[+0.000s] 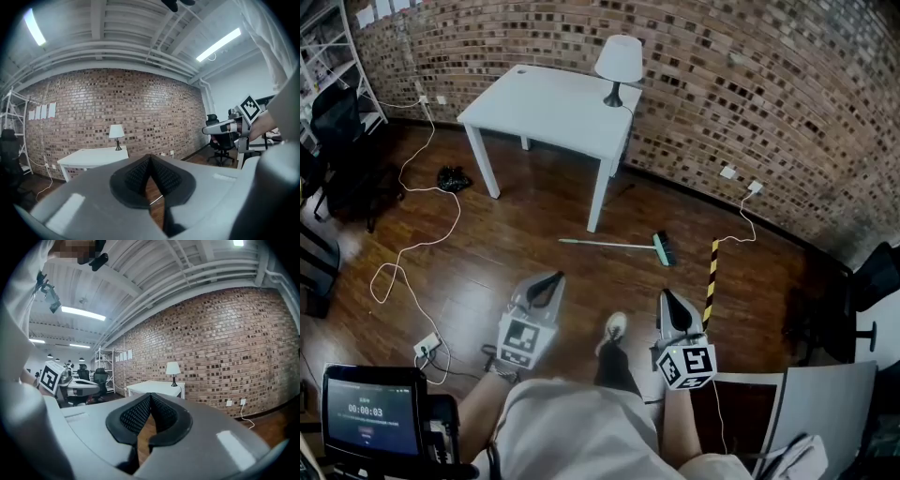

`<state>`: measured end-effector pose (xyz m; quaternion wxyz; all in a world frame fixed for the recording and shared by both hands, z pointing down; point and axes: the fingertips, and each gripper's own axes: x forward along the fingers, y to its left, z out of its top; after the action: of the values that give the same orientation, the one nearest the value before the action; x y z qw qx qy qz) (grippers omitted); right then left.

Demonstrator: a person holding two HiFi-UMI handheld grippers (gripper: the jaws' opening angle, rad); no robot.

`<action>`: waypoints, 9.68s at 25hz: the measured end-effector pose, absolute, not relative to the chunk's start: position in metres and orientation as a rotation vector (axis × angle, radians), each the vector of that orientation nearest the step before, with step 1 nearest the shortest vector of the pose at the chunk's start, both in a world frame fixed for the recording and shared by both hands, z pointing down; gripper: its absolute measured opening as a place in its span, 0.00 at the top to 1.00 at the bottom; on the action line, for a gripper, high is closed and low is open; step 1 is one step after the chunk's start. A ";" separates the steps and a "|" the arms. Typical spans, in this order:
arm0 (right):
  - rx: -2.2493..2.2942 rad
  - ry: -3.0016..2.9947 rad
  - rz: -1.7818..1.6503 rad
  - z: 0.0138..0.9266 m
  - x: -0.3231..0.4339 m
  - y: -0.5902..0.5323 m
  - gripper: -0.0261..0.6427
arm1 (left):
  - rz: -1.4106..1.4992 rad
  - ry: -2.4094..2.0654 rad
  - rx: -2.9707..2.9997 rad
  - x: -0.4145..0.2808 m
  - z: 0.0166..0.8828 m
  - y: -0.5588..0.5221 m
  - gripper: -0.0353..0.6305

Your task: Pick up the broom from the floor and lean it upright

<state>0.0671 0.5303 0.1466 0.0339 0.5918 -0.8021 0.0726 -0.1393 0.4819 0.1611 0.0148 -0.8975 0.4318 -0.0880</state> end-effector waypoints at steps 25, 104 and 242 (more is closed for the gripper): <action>1.671 -2.550 0.205 0.155 0.213 0.267 0.94 | -0.350 1.582 -2.664 -0.024 0.165 0.251 0.95; 0.529 -2.158 0.433 0.855 -0.015 0.009 0.84 | -0.886 2.363 -2.694 -0.252 0.755 0.074 0.95; 1.231 -2.233 0.156 0.611 0.144 -0.260 0.79 | -0.992 1.870 -2.754 -0.037 0.515 -0.049 0.95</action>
<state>0.1439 -0.2600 0.6113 0.2892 0.4611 -0.8368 0.0583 -0.0371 -0.0487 0.5150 -0.1654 -0.7819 0.5310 -0.2815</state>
